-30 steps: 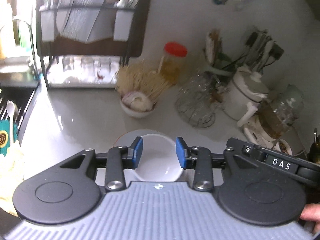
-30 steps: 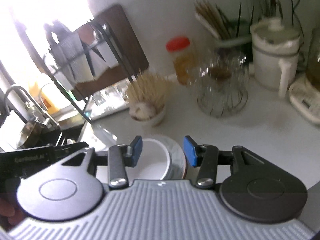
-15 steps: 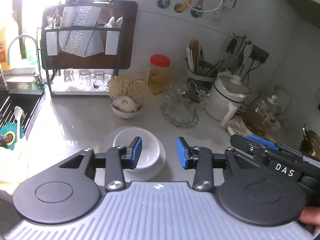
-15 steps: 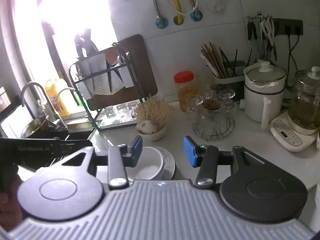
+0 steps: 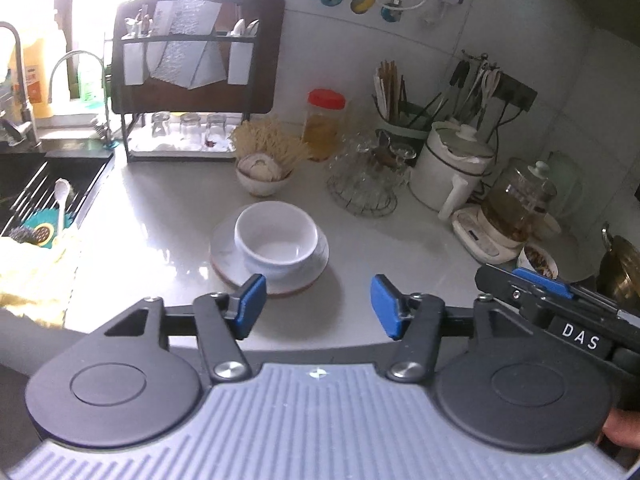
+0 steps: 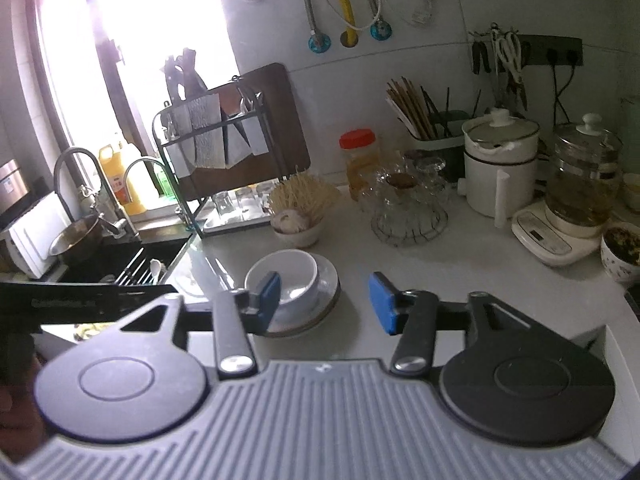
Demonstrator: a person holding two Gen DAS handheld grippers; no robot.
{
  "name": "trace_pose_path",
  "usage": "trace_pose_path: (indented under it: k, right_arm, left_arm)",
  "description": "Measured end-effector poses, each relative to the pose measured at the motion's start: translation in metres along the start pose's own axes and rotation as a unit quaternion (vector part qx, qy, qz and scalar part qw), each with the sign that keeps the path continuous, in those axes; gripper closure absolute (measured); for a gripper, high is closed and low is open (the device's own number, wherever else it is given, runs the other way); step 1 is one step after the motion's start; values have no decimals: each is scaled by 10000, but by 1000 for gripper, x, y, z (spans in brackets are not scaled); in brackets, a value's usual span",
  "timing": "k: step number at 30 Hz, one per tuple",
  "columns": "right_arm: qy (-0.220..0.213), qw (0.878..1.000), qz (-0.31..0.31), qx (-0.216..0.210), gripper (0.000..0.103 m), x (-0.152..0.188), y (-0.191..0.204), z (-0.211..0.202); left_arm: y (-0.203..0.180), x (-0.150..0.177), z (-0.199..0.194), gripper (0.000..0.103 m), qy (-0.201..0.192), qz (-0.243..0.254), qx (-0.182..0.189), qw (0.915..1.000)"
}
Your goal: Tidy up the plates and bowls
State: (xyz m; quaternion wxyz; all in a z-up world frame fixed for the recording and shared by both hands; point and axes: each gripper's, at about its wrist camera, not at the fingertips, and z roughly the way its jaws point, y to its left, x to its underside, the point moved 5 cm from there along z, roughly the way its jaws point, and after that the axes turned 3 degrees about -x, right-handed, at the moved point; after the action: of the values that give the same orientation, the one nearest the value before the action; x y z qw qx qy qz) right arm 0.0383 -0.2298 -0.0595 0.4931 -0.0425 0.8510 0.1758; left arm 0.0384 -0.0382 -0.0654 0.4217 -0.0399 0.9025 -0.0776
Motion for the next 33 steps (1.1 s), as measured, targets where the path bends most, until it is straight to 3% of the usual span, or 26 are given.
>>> trace_pose_path:
  k: [7, 9, 12, 17, 20, 27, 28, 29, 33]
  right_arm:
    - [41, 10000, -3, -26, 45, 17, 2, -14]
    - [50, 10000, 17, -46, 38, 21, 2, -16]
    - [83, 9999, 17, -92, 38, 27, 2, -19]
    - [183, 9997, 17, -139, 36, 36, 1, -21]
    - [185, 9997, 22, -186, 14, 37, 0, -22]
    - [299, 9993, -28, -218, 13, 38, -6, -18]
    - [294, 9994, -37, -202, 11, 37, -7, -18]
    - [282, 9994, -32, -206, 0, 37, -8, -17]
    - [227, 9996, -5, -184, 0, 37, -10, -16]
  left_arm:
    - [2, 24, -18, 20, 5, -32, -263, 9996]
    - [2, 29, -22, 13, -25, -28, -328, 9995]
    - [1, 34, -27, 8, -52, -7, -347, 9994]
    - [-3, 38, -29, 5, -72, 107, -623, 9980]
    - [-2, 39, -32, 5, -68, 10, -709, 9975]
    - [3, 44, -37, 4, -68, -131, -920, 9957]
    - [5, 44, -37, 4, -65, -144, -953, 9953]
    - [5, 45, -36, 4, -58, -145, -977, 9951]
    - [10, 51, -36, 4, -7, -148, -1077, 9941]
